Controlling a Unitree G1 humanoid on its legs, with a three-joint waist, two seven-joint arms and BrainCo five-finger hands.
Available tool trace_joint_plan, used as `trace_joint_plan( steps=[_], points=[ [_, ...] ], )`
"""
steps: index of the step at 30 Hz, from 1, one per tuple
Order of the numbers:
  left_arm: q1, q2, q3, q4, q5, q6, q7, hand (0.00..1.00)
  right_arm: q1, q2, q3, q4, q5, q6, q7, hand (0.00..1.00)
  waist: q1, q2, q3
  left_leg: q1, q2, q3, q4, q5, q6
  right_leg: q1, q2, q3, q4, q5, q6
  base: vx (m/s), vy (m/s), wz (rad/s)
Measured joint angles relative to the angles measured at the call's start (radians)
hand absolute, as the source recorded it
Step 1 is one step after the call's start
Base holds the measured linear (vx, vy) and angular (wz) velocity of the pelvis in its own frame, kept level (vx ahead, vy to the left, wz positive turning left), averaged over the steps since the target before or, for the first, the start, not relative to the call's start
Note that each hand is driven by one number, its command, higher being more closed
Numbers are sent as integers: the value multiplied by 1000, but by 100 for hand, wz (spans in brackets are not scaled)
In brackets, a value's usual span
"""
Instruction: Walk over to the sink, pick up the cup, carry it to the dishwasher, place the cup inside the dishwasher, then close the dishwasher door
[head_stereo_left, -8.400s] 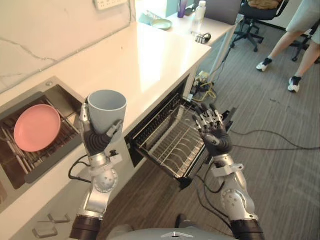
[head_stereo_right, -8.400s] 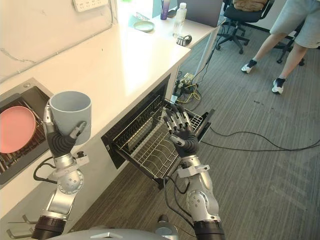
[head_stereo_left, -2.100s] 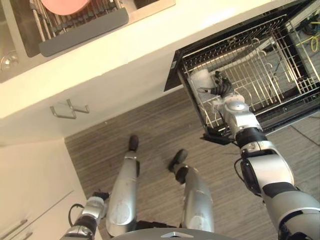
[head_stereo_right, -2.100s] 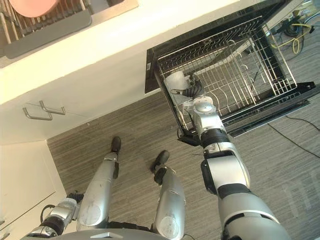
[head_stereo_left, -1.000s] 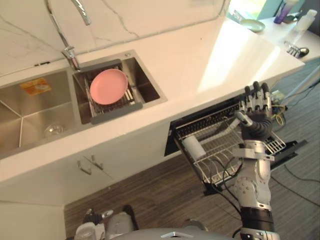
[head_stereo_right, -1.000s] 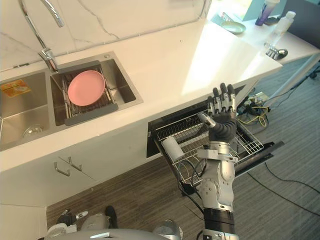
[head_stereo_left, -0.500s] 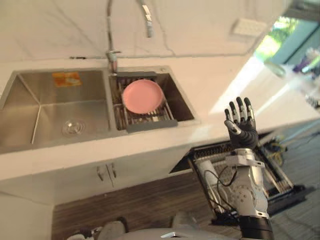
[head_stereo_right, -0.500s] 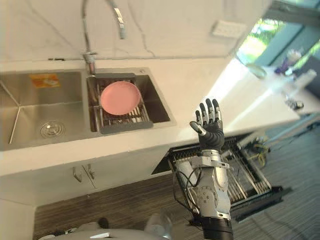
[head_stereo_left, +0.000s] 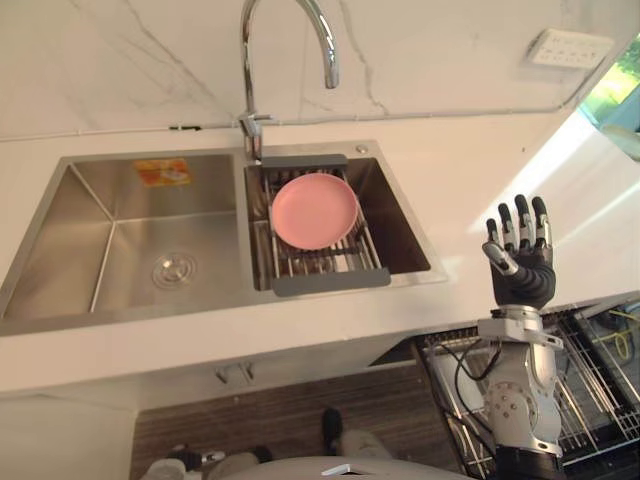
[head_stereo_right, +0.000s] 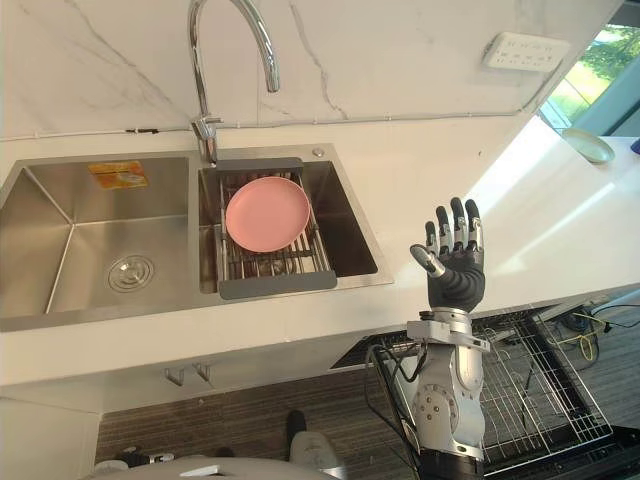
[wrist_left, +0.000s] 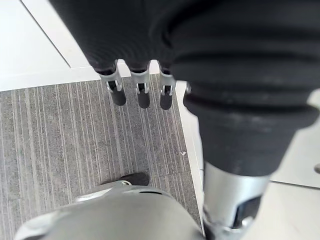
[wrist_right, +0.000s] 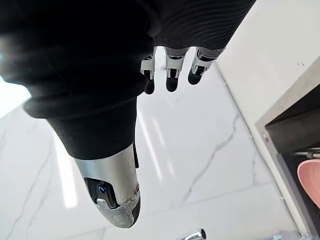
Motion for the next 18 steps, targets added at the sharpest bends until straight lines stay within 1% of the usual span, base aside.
trace_joint_plan(
  steps=[2,3,4,5,6,7,8,9,10,11,12,13,14,15,16,17,18],
  points=[
    [2,-3,9,-20,0,15,22,0,-5,-2,-1,6,-1,0,0,0,21,-3,-2,-17,2,-17,13,0,-1,4,-4,-28,-9,0,0,-19,-11,27],
    [4,-3,12,-30,3,24,27,0,-14,-5,-1,17,-7,2,-1,0,24,-5,-3,-25,3,-24,16,-1,-1,5,-5,-38,-13,0,0,-43,-19,42],
    [8,-10,42,-39,25,37,38,0,-38,-14,-3,52,-38,13,-4,0,27,-10,-6,-38,4,-38,21,0,-2,9,-8,-62,-24,1,-1,-42,-18,49],
    [8,-19,76,-45,57,52,43,0,-62,-34,-17,82,-74,34,-19,0,39,-13,-7,-55,9,-37,34,-2,-7,15,-14,-98,-36,4,-2,-42,-17,54],
    [10,-23,87,-52,78,66,43,0,-70,-47,-29,94,-98,46,-32,0,46,-13,-7,-61,11,-34,37,-8,-17,21,-18,-118,-44,6,-2,-24,-11,64],
    [19,-27,103,-67,123,93,42,0,-92,-74,-58,120,-164,72,-61,0,52,-13,-8,-68,24,-16,40,-11,-21,36,-23,-154,-57,8,-2,-9,-20,78],
    [30,-33,120,-70,166,118,42,0,-113,-112,-84,141,-226,96,-87,0,54,-14,-9,-73,52,38,44,-9,-36,50,-28,-187,-66,8,-2,-1,-18,80],
    [38,-33,120,-72,197,130,43,0,-126,-135,-94,153,-263,110,-97,0,53,-13,-9,-75,59,53,48,-6,-42,54,-29,-197,-69,8,-1,24,-20,58],
    [63,-33,119,-76,273,155,41,0,-161,-179,-101,169,-370,139,-116,0,62,-11,-10,-73,59,52,51,4,-34,54,-30,-205,-71,9,0,45,-1,20],
    [82,-35,117,-76,336,173,40,0,-204,-211,-97,189,-452,160,-119,0,67,-11,-10,-71,59,58,51,7,-36,52,-30,-202,-71,9,1,52,-4,5],
    [97,-36,116,-76,370,185,39,0,-226,-230,-96,190,-501,173,-121,0,71,-9,-10,-71,59,66,51,8,-36,51,-31,-201,-72,9,1,35,-2,-5],
    [104,-38,115,-76,388,193,38,0,-237,-242,-93,190,-538,179,-120,0,72,-9,-9,-70,60,74,51,8,-37,51,-31,-200,-73,9,1,6,-7,-8],
    [113,-38,112,-77,412,200,36,0,-261,-274,-64,196,-615,184,-118,0,71,-8,-9,-67,60,84,49,9,-38,51,-31,-198,-75,11,2,-5,-6,-10],
    [112,-37,109,-77,415,201,35,0,-269,-287,-52,196,-653,189,-110,0,71,-7,-10,-67,60,88,49,9,-38,51,-32,-196,-76,12,3,-14,-4,-14],
    [109,-37,105,-77,431,201,32,0,-280,-313,-27,198,-726,195,-98,0,71,-6,-10,-67,60,95,49,10,-38,50,-32,-192,-79,16,5,-18,0,-11],
    [102,-36,98,-78,437,199,31,0,-288,-325,-13,202,-758,197,-86,0,70,-5,-10,-66,60,100,48,10,-37,50,-32,-191,-83,20,6,-31,3,-14],
    [90,-34,76,-78,460,193,24,0,-310,-340,13,221,-817,197,-64,0,67,-3,-11,-66,59,105,46,14,-36,52,-32,-190,-95,29,5,-41,5,-11]
  ],
)
